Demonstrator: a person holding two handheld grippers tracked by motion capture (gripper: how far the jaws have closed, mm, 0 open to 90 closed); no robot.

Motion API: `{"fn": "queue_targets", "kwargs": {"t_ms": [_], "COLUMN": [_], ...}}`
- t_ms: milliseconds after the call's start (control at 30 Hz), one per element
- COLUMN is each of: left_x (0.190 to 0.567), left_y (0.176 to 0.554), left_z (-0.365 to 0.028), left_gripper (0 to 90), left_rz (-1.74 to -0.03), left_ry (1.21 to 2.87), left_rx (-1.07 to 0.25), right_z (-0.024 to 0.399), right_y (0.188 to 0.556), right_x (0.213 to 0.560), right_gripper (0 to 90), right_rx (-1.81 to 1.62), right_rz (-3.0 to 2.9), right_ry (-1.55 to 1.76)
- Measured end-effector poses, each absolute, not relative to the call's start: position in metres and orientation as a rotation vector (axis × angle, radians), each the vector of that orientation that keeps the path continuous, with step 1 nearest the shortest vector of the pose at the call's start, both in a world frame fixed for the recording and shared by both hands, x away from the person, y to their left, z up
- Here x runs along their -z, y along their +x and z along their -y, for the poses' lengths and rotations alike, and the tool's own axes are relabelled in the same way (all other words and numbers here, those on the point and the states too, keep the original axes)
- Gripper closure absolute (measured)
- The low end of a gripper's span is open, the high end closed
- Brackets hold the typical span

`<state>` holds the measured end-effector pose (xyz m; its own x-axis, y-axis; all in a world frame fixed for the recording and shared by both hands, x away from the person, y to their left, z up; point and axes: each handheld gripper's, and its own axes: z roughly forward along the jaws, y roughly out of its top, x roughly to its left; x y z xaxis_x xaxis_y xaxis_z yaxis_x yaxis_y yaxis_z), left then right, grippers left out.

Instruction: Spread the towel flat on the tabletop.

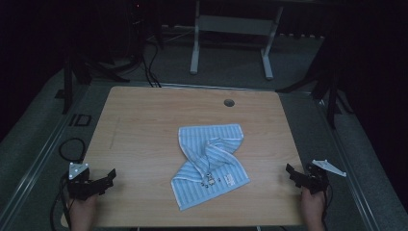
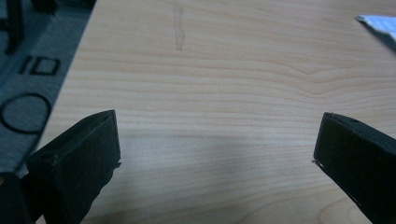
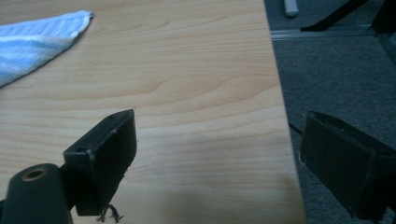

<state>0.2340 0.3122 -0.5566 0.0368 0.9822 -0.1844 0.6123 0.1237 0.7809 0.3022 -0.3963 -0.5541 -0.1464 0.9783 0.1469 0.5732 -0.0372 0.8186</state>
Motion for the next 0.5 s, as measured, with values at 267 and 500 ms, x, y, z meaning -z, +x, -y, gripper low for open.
{"fn": "queue_targets", "kwargs": {"t_ms": [267, 500], "left_x": [0.557, 0.548], "left_y": [0.235, 0.227], "left_z": [-0.315, -0.319], "left_gripper": [0.3, 0.3], "left_rz": [-1.672, -1.658], "left_ry": [1.725, 1.796], "left_rx": [-0.552, -0.513], "right_z": [0.397, 0.396], "right_y": [0.298, 0.29], "right_x": [0.553, 0.543], "right_gripper": [12.8, 12.2], "right_rx": [-1.041, -0.972], "right_rz": [-1.933, -2.04], "right_ry": [1.595, 1.559]}}
